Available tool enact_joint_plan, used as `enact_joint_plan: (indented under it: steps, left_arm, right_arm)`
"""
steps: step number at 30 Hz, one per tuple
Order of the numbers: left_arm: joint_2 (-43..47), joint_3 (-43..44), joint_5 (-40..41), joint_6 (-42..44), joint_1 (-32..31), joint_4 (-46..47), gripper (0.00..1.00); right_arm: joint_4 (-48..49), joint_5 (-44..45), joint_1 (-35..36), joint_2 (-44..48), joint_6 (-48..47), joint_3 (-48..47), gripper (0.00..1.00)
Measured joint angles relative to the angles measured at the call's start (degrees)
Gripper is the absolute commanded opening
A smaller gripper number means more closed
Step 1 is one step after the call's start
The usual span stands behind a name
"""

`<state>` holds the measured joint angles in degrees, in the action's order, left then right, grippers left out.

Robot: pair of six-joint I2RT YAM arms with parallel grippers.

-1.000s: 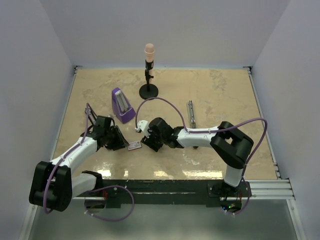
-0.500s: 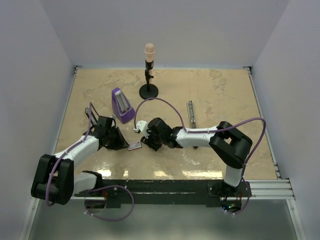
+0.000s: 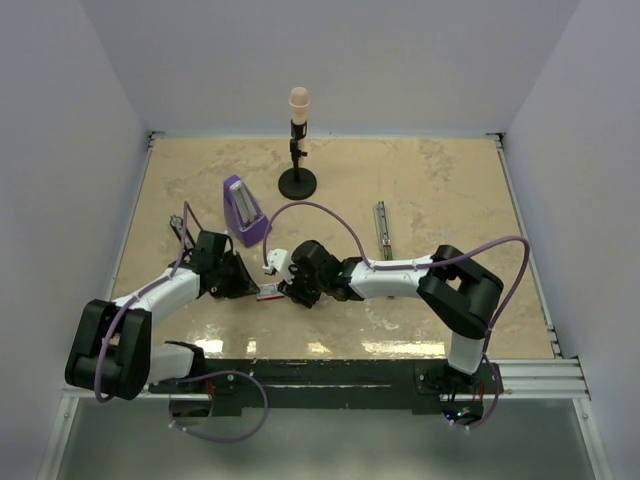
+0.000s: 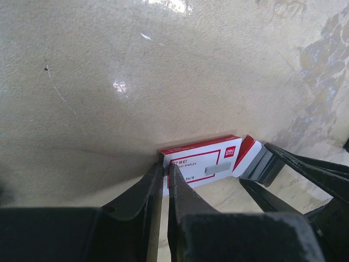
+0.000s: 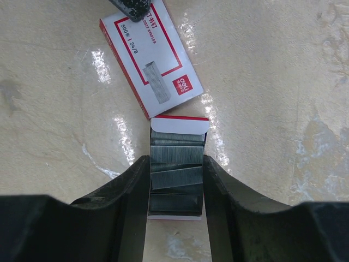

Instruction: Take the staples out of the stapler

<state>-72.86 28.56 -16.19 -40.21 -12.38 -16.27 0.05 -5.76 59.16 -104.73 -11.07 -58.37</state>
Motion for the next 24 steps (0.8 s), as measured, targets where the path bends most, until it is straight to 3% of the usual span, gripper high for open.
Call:
enact_joint_plan:
  steps: [9,24]
  left_arm:
    - [-0.37,1.33,0.02,1.53,0.00,0.28,0.25]
    - [-0.46,3.74,3.76,2.10,0.00,-4.61,0.26]
  right_arm:
    - [0.74,-1.46,0.48,-0.35,-0.59,0.00,0.39]
    - [1.75,-1.53,0.66,-0.76,-0.50,0.00,0.38]
